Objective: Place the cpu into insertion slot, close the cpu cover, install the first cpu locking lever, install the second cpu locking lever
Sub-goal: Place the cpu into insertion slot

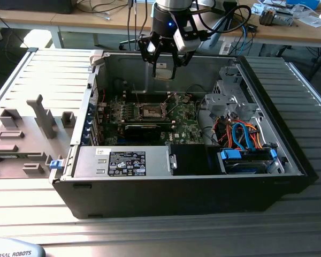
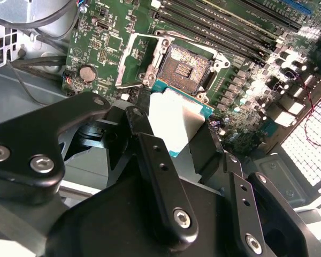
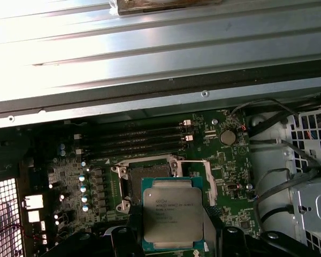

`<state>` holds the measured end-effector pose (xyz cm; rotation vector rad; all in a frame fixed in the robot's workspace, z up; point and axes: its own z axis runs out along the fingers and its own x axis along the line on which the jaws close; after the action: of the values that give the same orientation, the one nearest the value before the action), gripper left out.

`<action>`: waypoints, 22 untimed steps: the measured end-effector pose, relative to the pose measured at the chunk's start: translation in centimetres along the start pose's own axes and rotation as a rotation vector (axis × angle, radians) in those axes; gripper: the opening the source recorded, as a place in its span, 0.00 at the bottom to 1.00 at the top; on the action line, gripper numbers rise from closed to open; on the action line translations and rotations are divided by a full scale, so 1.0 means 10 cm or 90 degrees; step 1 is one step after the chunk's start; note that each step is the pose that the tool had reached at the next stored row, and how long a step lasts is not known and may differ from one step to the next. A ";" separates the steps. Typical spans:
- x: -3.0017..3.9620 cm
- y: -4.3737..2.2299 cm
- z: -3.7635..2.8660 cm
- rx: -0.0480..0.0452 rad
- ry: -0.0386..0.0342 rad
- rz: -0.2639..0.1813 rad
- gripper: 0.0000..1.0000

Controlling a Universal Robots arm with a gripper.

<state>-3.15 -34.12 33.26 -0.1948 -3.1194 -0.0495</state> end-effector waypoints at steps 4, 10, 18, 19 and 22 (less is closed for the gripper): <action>0.000 0.000 0.000 0.0002 -0.0001 0.003 0.54; 0.000 0.000 0.000 0.0003 -0.0002 0.005 0.54; 0.000 0.000 0.000 0.0006 -0.0004 0.009 0.54; 0.000 0.000 0.000 0.0006 -0.0004 0.010 0.54; 0.000 0.000 0.000 0.0008 -0.0004 0.010 0.54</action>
<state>-3.15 -34.12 33.26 -0.2200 -3.1181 -0.0472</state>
